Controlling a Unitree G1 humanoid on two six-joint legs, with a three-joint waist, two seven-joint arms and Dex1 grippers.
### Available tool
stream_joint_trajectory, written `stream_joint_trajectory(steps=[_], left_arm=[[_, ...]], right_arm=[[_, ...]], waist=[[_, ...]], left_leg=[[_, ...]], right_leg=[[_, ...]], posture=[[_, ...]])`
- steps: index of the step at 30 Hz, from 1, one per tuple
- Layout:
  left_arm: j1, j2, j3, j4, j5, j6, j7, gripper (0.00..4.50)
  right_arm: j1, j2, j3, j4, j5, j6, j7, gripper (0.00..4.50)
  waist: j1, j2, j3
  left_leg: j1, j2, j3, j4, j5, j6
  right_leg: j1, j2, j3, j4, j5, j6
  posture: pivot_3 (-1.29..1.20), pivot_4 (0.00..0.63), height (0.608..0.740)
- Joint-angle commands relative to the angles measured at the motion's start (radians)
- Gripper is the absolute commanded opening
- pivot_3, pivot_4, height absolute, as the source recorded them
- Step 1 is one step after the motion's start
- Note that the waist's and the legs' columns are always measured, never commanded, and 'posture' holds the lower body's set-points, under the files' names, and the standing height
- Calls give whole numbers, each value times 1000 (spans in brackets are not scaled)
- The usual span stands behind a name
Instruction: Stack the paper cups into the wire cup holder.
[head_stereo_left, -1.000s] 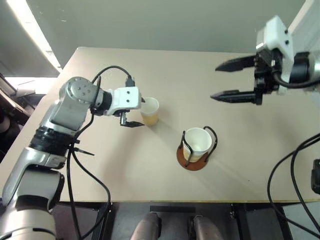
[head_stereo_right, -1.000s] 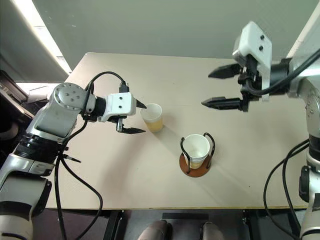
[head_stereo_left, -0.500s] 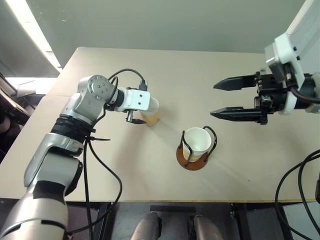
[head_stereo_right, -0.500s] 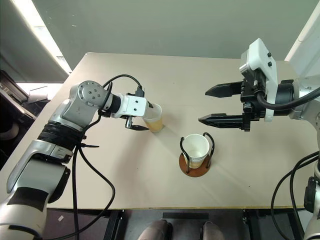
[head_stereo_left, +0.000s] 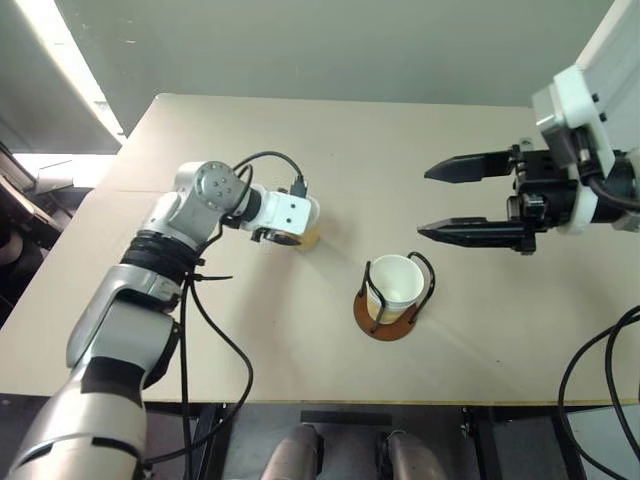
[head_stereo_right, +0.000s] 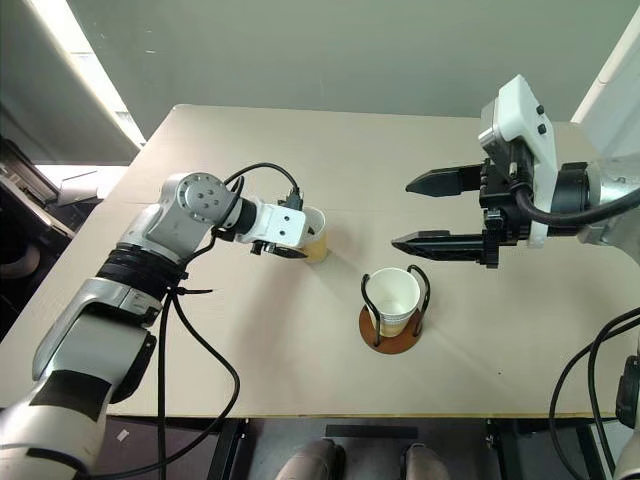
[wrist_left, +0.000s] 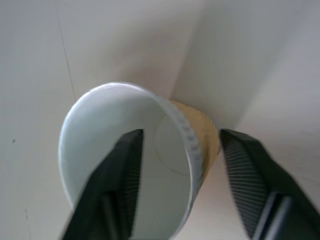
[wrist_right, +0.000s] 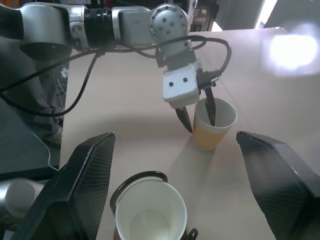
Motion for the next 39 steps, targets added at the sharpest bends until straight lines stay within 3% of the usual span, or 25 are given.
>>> stream_joint_trajectory(steps=[1, 3, 4, 11, 16, 23, 28, 39], left_arm=[[-61, -8, 20, 23, -6, -31, 2, 935], [-89, -10, 28, 47, -13, -57, -8, 173], [-101, -11, 31, 58, -16, -70, -8, 15], [-147, -3, 75, -4, -155, -25, -216, 15], [-189, 37, 61, -216, -371, 189, -374, 15], [-287, 96, -69, -417, -643, 423, -381, 15], [-368, 76, -148, -456, -779, 519, -381, 15], [-414, 80, -308, -520, -930, 587, -381, 15]], right_arm=[[13, -21, -52, -12, 10, -65, 3, 4034], [27, -32, -56, 2, 19, -74, 10, 4034], [32, -36, -58, 9, 26, -75, 12, 4034], [106, -57, -85, 37, 14, -192, 64, 4034], [191, -138, -118, 77, -6, -300, 204, 4034], [298, -227, -141, 118, -53, -415, 311, 4034], [346, -241, -150, 128, -44, -435, 340, 4034], [320, -270, -190, 127, 15, -407, 352, 4034]], waist=[[1, 0, 0], [1, 0, 0], [2, 0, 0], [3, 0, 0], [5, 0, 0], [7, 0, 0], [7, 0, 0], [7, 0, 0]], left_leg=[[0, 0, 0, 0, 0, 0], [0, 0, 0, 0, 0, 0], [0, 0, 0, 0, 0, 0], [-1, 0, 1, 0, 0, 0], [-3, 0, 1, 1, 0, 0], [-4, 0, 1, 4, -1, 1], [-3, 0, 2, 7, -1, 2], [-3, 0, 2, 8, -2, 3]], right_leg=[[0, 0, 0, 0, 0, 0], [0, 0, 0, 0, 0, 0], [0, 0, 0, 0, 0, 0], [0, 0, 0, 0, 0, 0], [-1, 0, 0, 1, 0, 0], [-1, 0, 0, 2, 0, 1], [0, 0, 0, 3, 1, 2], [1, 0, 0, 2, 1, 2]], posture=[[0, 150, 740], [0, 150, 740], [0, 150, 740], [0, 150, 740], [0, 150, 740], [0, 150, 740], [0, 150, 740], [0, 150, 740]])
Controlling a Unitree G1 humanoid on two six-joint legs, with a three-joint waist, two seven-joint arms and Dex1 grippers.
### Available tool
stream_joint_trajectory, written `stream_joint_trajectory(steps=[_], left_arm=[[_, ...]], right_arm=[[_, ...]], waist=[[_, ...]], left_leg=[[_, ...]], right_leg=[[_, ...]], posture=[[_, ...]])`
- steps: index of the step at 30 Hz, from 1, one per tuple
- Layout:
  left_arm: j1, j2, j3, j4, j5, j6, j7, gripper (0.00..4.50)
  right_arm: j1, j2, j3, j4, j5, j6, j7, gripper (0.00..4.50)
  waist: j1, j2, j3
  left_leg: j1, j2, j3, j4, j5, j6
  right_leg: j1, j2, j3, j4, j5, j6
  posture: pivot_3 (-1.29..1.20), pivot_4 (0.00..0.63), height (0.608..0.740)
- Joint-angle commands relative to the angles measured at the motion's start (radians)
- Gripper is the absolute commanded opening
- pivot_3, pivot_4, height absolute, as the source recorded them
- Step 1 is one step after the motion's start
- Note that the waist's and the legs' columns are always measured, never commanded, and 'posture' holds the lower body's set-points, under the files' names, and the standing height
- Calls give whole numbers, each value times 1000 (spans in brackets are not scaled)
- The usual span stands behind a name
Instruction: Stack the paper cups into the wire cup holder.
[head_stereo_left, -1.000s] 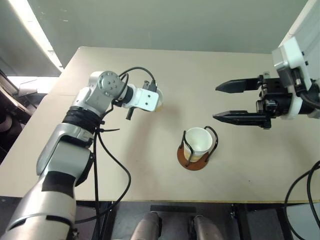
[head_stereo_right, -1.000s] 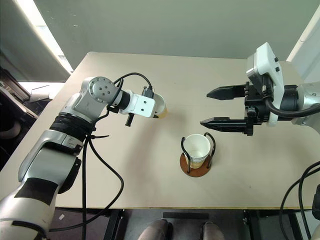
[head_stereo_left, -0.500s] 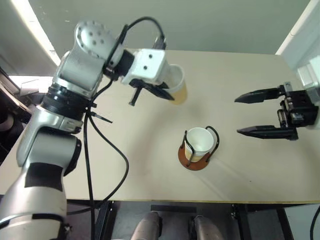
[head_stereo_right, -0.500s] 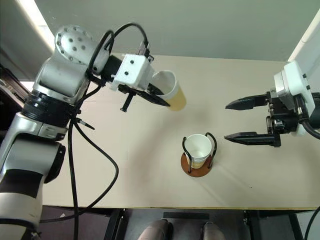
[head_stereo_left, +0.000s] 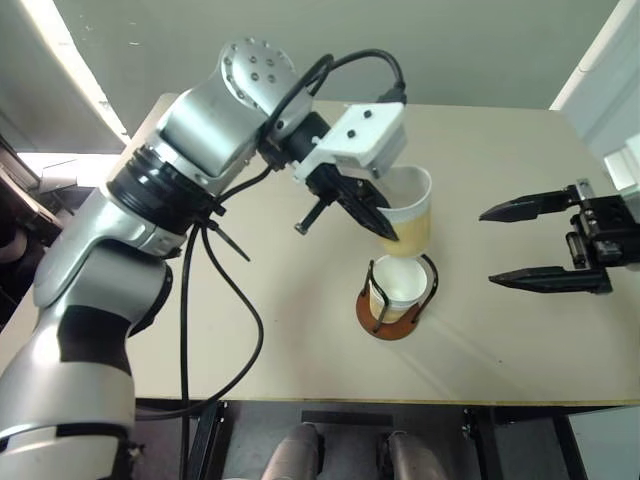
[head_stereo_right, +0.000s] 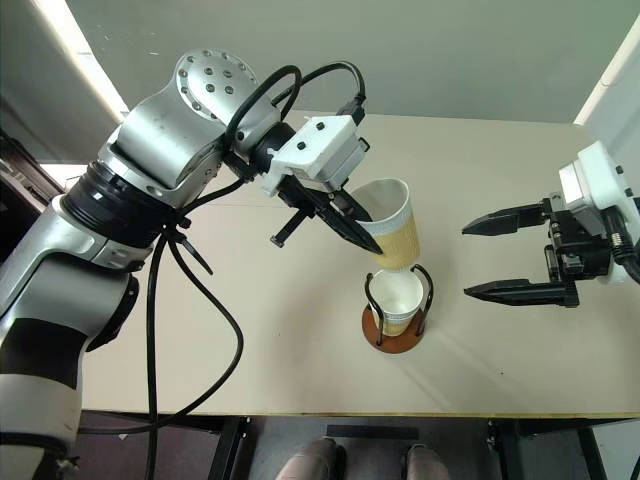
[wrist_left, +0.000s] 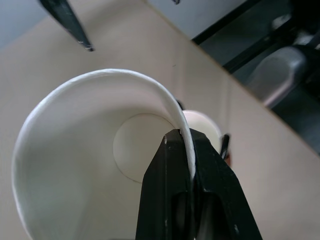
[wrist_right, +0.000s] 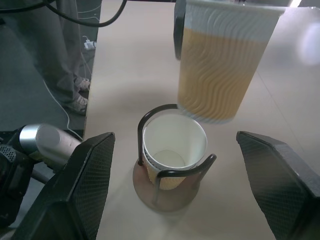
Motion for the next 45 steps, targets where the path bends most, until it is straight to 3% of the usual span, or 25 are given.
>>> stream_joint_trajectory(steps=[1, 10, 18, 28, 31, 38, 42, 45], left_arm=[[-39, 29, -32, -61, -57, 15, -31, 15], [-28, 54, -117, -74, -68, -13, -31, 15], [0, 6, -153, 34, 44, -144, -31, 15], [11, -66, -151, 45, 65, -120, -31, 15], [1, -65, -162, 27, 50, -112, -31, 631], [-8, -72, -139, 48, 67, -128, -31, 3114], [6, -121, -35, 91, 96, -104, -31, 4485], [30, -139, 63, 99, 116, -28, 6, 4485]], right_arm=[[-38, -37, -68, -8, 47, 13, 5, 4034], [-111, -58, -42, 33, 39, -8, 4, 4034], [-102, -52, -44, 8, 52, 6, -14, 4034], [-59, -60, -74, -23, 57, 9, -27, 4034], [-55, -62, -74, -22, 55, 7, -28, 4034], [-70, -57, -52, -8, 40, -5, -31, 4034], [-81, -49, -26, 2, 22, -9, -45, 4034], [-87, -37, 4, 19, -10, -15, -69, 4034]], waist=[[0, 0, 0], [0, 0, 0], [0, 0, 0], [2, 0, 0], [3, 0, 0], [5, 0, 0], [7, 0, 0], [6, 0, 0]], left_leg=[[0, 0, 0, 0, 0, 0], [0, 0, 0, 2, 0, 1], [0, 0, 0, 2, 0, 1], [0, 0, 0, 2, -1, 1], [-1, 0, 0, 3, -1, 1], [0, 0, 0, 3, -1, 1], [-1, 0, 0, 4, -1, 2], [0, 0, 0, 3, -1, 2]], right_leg=[[0, 0, 0, 0, 0, 0], [1, 0, 0, 0, 0, 0], [1, 0, 0, 0, 0, 0], [1, 0, 0, 0, 0, 1], [1, 0, 0, 0, 1, 1], [1, 0, 0, 0, 1, 1], [2, 0, 0, 0, 1, 1], [1, 0, 0, 0, 1, 1]], posture=[[0, 150, 740], [0, 150, 740], [0, 150, 740], [0, 150, 740], [0, 150, 740], [0, 150, 740], [0, 150, 740], [0, 150, 740]])
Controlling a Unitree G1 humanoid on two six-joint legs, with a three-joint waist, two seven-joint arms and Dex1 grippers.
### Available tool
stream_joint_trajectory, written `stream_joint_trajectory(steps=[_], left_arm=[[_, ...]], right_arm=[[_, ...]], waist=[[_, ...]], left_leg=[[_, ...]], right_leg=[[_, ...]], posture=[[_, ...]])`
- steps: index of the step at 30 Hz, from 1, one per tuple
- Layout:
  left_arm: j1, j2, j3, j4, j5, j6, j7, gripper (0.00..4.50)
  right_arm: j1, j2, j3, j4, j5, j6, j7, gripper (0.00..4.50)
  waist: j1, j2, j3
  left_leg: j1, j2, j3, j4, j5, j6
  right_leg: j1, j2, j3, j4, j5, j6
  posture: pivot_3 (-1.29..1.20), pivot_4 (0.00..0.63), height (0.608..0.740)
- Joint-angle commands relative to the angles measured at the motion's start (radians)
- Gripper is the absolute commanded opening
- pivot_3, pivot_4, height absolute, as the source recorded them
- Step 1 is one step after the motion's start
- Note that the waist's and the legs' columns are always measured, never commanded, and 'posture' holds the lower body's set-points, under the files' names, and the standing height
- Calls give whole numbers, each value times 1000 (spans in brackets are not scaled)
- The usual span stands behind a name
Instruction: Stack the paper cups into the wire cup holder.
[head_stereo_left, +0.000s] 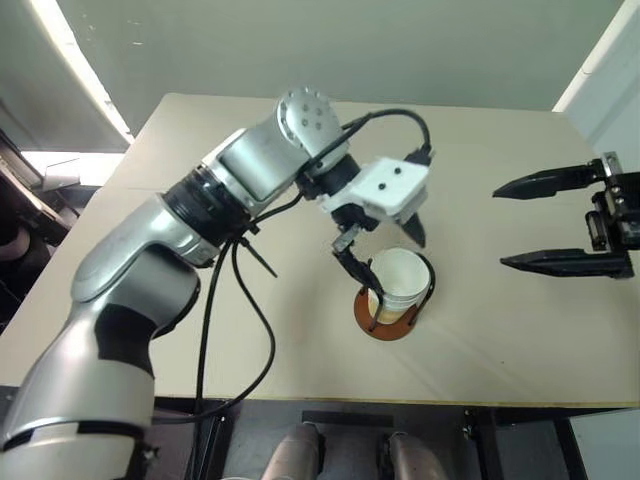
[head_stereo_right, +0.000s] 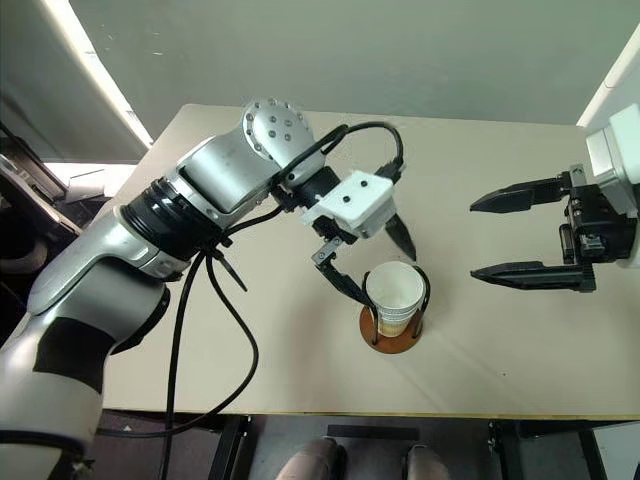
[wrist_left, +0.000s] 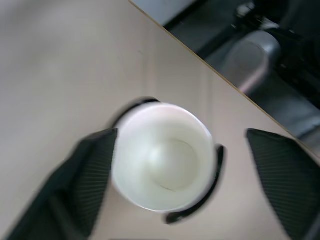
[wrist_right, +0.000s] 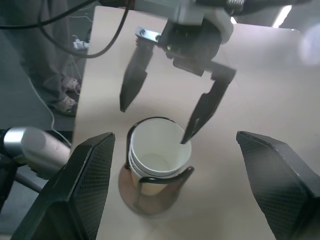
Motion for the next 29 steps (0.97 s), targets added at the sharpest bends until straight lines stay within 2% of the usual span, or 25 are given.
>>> stream_joint_trajectory(steps=[1, 4, 13, 16, 19, 22, 29], left_arm=[[25, 2, 141, -2, 25, 66, 22, 4485], [87, 26, 253, -16, 24, 155, 88, 4485], [324, 92, 500, -149, 42, 373, 326, 4485], [419, 121, 551, -178, 75, 401, 414, 4485], [527, 119, 689, -177, 66, 447, 583, 4485], [602, 104, 770, -207, 61, 471, 690, 4485], [719, 63, 824, -278, 95, 483, 859, 4485]], right_arm=[[-17, 5, 24, 22, -53, -25, -35, 4034], [-27, 52, 82, 96, -161, -84, -102, 4034], [-163, 246, 236, 451, -352, -45, -269, 4034], [-174, 312, 239, 522, -374, -35, -311, 4034], [-174, 383, 223, 578, -400, -51, -378, 4034], [-179, 432, 190, 629, -416, -89, -436, 4034], [-178, 524, 102, 691, -428, -161, -603, 4034]], waist=[[0, 0, 0], [-2, 1, 0], [-5, 1, -1], [-4, 1, -1], [-7, 1, -1], [-6, 1, -1], [2, 1, -1]], left_leg=[[0, 0, 0, 0, 0, 0], [2, 0, 1, 0, 0, 0], [4, 0, 1, 1, 0, 1], [4, 0, 0, 1, 1, 1], [4, 0, 1, 0, 1, 0], [4, 0, 1, 0, 1, 0], [5, -1, 0, 1, 1, 0]], right_leg=[[0, 0, 0, 0, 0, 0], [1, 0, 0, 1, 0, 0], [2, 1, 0, 1, 0, 0], [2, 1, 0, 0, 0, 0], [2, 1, 0, 0, 0, 0], [1, 1, 0, 0, 0, 0], [2, 1, 0, 0, 0, 0]], posture=[[0, 150, 740], [0, 150, 740], [0, 150, 740], [0, 150, 740], [0, 150, 740], [0, 150, 740], [0, 150, 740]])
